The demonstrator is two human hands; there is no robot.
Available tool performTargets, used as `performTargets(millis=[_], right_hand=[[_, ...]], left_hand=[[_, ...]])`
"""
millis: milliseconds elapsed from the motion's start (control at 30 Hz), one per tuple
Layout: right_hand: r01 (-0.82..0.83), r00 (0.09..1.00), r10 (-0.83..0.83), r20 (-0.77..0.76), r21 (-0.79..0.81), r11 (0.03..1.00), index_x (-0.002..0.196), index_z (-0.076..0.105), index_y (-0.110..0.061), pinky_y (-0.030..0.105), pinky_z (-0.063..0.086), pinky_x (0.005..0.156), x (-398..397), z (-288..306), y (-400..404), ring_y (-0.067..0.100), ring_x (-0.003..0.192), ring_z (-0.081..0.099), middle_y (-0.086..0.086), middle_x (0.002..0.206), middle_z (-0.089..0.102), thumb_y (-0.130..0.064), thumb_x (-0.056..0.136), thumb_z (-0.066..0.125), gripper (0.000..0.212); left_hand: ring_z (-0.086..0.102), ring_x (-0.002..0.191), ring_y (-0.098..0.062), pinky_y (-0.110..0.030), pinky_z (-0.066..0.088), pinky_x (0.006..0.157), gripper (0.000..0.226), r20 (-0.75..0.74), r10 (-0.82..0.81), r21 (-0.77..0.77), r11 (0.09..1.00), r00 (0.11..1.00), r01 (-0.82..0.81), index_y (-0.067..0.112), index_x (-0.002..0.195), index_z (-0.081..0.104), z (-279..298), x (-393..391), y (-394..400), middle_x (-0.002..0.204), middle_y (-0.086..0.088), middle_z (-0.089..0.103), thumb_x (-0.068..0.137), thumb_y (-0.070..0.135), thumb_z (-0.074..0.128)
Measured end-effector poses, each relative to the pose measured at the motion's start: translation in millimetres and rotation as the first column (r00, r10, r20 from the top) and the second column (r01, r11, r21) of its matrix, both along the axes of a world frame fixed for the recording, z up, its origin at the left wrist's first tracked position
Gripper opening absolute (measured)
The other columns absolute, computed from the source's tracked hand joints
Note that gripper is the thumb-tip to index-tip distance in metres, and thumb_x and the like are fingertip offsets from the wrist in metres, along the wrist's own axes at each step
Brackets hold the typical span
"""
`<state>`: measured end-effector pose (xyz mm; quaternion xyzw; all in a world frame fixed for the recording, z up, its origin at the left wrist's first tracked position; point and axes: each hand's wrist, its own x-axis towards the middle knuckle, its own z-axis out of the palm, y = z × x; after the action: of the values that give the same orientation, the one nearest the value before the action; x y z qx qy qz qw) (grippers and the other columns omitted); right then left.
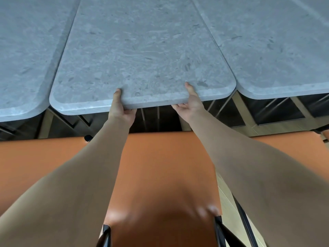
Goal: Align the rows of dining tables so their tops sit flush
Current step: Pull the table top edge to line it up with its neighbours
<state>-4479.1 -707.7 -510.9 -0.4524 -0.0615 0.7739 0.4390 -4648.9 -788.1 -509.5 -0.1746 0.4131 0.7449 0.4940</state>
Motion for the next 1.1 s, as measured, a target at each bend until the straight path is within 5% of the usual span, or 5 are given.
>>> performTargets(millis=[800,933,1033,1100], right_hand=[[-0.033,0.998,0.033,-0.053,-0.015,0.999,0.116,0.067,-0.008,0.048,0.056,0.099,13.7,4.3,-19.3,0.030,0.103,0.074,0.013,0.103,0.078,-0.015,0.084,0.083,0.037],[-0.019,0.999,0.018,-0.032,-0.017,1.000,0.119,0.067,-0.011,0.048,0.057,0.097,12.9,3.4,-22.2,0.028,0.101,0.074,0.010,0.102,0.079,-0.018,0.081,0.085,0.043],[-0.015,1.000,0.015,0.015,0.011,1.000,0.120,0.067,-0.016,0.043,0.059,0.095,10.7,-2.8,-19.3,0.025,0.104,0.074,0.006,0.110,0.078,-0.024,0.080,0.086,0.045],[-0.060,0.992,0.057,0.116,0.024,0.998,0.118,0.066,-0.020,0.038,0.061,0.089,10.9,-6.6,-18.9,0.022,0.101,0.075,0.005,0.110,0.077,-0.038,0.082,0.083,0.044]], left_hand=[[0.075,0.086,-0.023,-0.039,0.060,0.089,0.020,0.027,-0.006,0.013,1.000,1.000,0.006,0.008,0.095,0.068,4.6,11.0,-21.9,0.079,-0.007,0.077,0.085,0.019,0.080],[0.074,0.094,-0.021,-0.035,0.061,0.087,0.026,0.018,-0.003,-0.005,1.000,1.000,0.003,0.010,0.101,0.067,4.1,11.0,-21.5,0.096,-0.005,0.076,0.084,0.023,0.081],[0.074,0.096,-0.016,-0.030,0.060,0.086,0.031,-0.057,-0.041,-0.076,0.996,0.998,0.037,0.016,0.106,0.066,-0.3,11.4,-24.7,0.106,-0.002,0.076,0.085,0.034,0.080],[0.075,0.095,-0.016,-0.030,0.059,0.089,0.041,-0.183,-0.223,-0.232,0.956,0.957,0.179,0.021,0.108,0.063,-6.6,11.3,-32.5,0.106,-0.002,0.077,0.085,0.053,0.073]])
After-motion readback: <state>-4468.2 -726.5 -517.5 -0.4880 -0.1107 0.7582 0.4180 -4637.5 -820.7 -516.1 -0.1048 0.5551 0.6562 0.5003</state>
